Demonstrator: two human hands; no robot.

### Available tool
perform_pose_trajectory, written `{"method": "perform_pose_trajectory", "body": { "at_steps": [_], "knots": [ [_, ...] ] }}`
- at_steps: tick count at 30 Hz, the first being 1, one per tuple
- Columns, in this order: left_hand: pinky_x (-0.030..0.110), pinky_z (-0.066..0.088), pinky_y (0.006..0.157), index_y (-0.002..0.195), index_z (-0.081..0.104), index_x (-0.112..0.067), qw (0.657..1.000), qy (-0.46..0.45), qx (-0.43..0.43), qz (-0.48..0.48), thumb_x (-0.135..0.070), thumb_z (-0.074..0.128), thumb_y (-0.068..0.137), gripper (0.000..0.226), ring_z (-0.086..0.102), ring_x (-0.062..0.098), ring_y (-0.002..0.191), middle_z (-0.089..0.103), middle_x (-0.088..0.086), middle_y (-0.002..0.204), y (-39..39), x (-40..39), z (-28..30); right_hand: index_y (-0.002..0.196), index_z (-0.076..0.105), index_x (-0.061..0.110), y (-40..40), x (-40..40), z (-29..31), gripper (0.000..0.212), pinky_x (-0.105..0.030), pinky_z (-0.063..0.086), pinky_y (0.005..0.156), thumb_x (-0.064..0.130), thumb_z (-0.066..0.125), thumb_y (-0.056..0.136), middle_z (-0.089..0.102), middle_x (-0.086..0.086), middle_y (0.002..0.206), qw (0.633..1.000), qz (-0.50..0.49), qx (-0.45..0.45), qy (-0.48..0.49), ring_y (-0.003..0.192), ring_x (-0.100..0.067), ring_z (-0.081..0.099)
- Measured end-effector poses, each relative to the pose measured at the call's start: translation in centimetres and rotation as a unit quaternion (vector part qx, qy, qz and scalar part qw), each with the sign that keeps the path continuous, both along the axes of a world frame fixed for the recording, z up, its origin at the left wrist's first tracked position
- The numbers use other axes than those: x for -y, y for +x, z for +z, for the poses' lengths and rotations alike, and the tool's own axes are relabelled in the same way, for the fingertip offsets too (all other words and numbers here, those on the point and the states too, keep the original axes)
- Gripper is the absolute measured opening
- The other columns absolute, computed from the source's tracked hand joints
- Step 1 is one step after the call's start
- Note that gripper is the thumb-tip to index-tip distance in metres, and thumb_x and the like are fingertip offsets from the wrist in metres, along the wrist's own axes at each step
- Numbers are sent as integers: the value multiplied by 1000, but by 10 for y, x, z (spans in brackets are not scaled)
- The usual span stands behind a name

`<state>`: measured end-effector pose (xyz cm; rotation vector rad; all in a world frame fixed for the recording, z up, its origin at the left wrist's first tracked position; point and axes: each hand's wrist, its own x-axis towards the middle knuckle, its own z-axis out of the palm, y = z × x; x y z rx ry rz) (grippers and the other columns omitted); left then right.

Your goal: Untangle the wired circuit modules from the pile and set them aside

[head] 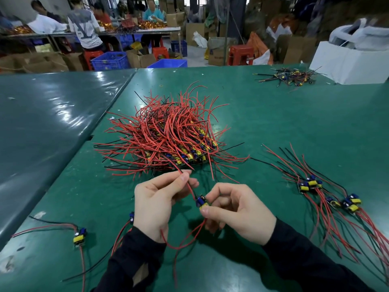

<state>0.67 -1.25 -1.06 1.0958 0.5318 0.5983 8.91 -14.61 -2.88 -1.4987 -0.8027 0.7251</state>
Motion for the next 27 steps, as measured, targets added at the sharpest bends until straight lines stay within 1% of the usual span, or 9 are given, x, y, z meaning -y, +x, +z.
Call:
{"method": "perform_pose_trajectory", "body": {
  "at_steps": [3, 7, 9, 11, 14, 16, 18, 21, 27],
  "knots": [
    [23, 56, 63, 69, 75, -3, 999, 34, -3, -15, -13, 70, 62, 13, 69, 21, 64, 71, 20, 69, -1, 3, -1, 72, 60, 18, 5, 3, 4, 18, -18, 44, 57, 16, 77, 76, 66, 4, 64, 995, -52, 83, -34, 58, -8, 60],
    [25, 57, 64, 69, 76, -6, 998, 38, -4, -47, -14, 71, 61, 13, 68, 22, 65, 71, 22, 72, -2, 9, -2, 87, 62, 23, 4, 6, 5, 23, -21, 49, 65, 39, 74, 76, 70, 8, 81, 965, -127, 218, -70, 76, -5, 65],
    [25, 56, 67, 70, 77, -8, 997, 43, -1, -56, -16, 71, 61, 13, 68, 21, 69, 72, 19, 74, -2, 11, -1, 86, 67, 22, 0, 4, 5, 14, -26, 52, 71, 35, 68, 81, 70, 9, 77, 973, -94, 209, -26, 73, -5, 65],
    [22, 54, 68, 70, 78, -10, 996, 66, 7, -56, -18, 72, 60, 14, 67, 16, 70, 73, 14, 74, -2, 13, 0, 82, 70, 21, -3, 1, 3, 8, -23, 50, 69, 26, 64, 84, 68, 7, 70, 985, -67, 160, 15, 67, -5, 63],
    [15, 50, 63, 69, 78, -13, 995, 92, 10, -43, -19, 71, 59, 13, 64, 8, 64, 73, 6, 71, -1, 15, 1, 79, 71, 8, -7, -3, 0, 13, -22, 49, 66, 8, 62, 89, 68, 0, 68, 995, -56, 64, 46, 65, -9, 61],
    [20, 51, 63, 69, 79, -16, 995, 86, -3, -50, -22, 71, 58, 14, 60, 13, 63, 72, 7, 69, -1, 15, 1, 82, 70, 6, -11, -4, -1, 16, -20, 49, 63, 3, 57, 91, 66, -2, 65, 997, -41, 21, 55, 61, -10, 60],
    [30, 49, 68, 74, 79, -18, 996, 73, -14, -56, -28, 71, 60, 19, 60, 18, 68, 73, 9, 74, -3, 12, 2, 79, 71, 12, -12, -4, -3, 20, -23, 49, 61, 6, 57, 92, 64, -1, 63, 995, -57, 66, 46, 60, -9, 59],
    [21, 42, 59, 79, 79, -25, 998, 46, -20, -38, -35, 65, 65, 22, 59, 5, 65, 74, 1, 80, -6, 2, 5, 73, 70, 18, -12, -3, -5, 18, -30, 50, 61, 17, 61, 88, 65, 0, 63, 975, -102, 194, 23, 58, -11, 59],
    [13, 36, 42, 73, 78, -16, 997, -68, 37, -23, -30, 61, 70, 22, 50, 4, 48, 70, -1, 73, -5, -6, 13, 71, 71, 15, -12, -3, -5, 18, -17, 45, 59, 21, 60, 85, 62, 10, 61, 959, -104, 262, 17, 57, -2, 56]
  ]
}}
